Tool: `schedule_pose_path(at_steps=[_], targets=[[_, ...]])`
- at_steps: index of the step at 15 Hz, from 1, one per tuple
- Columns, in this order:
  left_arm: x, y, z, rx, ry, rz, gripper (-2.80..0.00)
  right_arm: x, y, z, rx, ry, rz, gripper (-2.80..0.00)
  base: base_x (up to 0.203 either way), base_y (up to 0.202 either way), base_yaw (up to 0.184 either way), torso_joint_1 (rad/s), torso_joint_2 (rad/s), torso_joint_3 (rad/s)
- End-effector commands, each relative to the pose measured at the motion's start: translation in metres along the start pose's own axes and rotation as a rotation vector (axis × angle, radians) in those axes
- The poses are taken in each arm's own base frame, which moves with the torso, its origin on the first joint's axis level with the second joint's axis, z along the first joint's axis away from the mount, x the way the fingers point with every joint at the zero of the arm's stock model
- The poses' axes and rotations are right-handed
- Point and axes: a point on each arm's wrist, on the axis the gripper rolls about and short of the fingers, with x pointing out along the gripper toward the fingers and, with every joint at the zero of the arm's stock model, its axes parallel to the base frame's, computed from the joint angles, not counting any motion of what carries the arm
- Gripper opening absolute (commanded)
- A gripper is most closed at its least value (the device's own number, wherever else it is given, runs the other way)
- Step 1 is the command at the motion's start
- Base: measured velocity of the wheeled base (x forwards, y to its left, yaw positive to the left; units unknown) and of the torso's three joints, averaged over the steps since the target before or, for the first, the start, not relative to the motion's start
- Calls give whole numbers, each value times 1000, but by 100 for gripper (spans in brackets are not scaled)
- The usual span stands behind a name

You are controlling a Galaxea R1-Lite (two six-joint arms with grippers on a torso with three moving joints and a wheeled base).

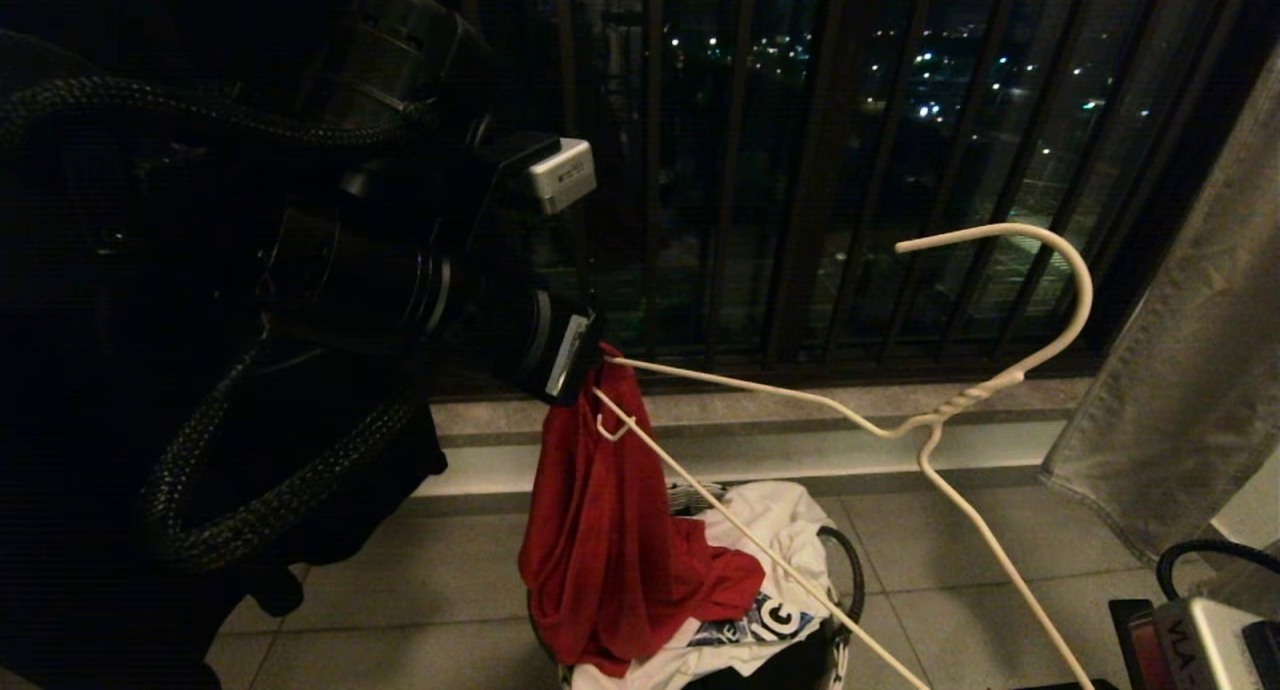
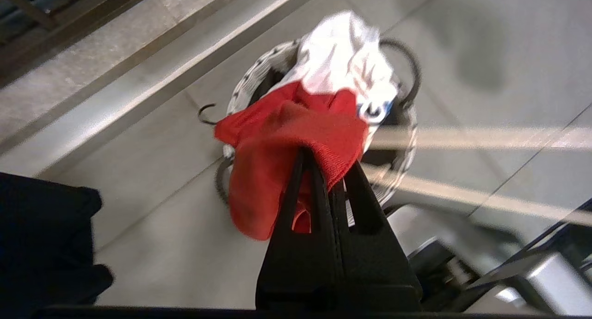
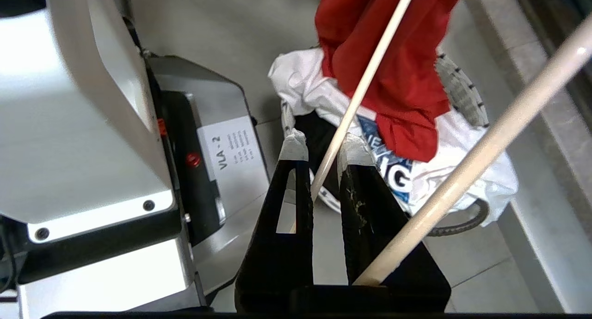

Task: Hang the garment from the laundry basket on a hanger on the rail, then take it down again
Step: Hang the clothes on the clothes rack

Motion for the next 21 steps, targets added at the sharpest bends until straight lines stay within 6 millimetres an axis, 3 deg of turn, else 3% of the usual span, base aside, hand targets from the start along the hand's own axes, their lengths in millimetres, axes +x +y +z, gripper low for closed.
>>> schedule_pose_path(at_steps=[1, 4, 15, 18, 21], targets=[[1, 4, -5, 26, 19, 14, -280, -3, 1, 1, -8, -14, -5, -280, 0, 0, 0, 0, 0, 0], [-8, 5, -6, 35, 8, 16, -280, -3, 1, 1, -8, -14, -5, -280, 0, 0, 0, 0, 0, 0], [-3, -12, 10, 73, -40, -90, -280, 1, 2, -4, -27, 12, 9, -280, 0, 0, 0, 0, 0, 0], [-4, -10, 0, 125, 16, -87, -280, 1, 2, -5, -27, 12, 9, -280, 0, 0, 0, 0, 0, 0], [-8, -12, 5, 129, -6, -97, -280, 2, 3, -8, -45, 23, 15, -280, 0, 0, 0, 0, 0, 0]])
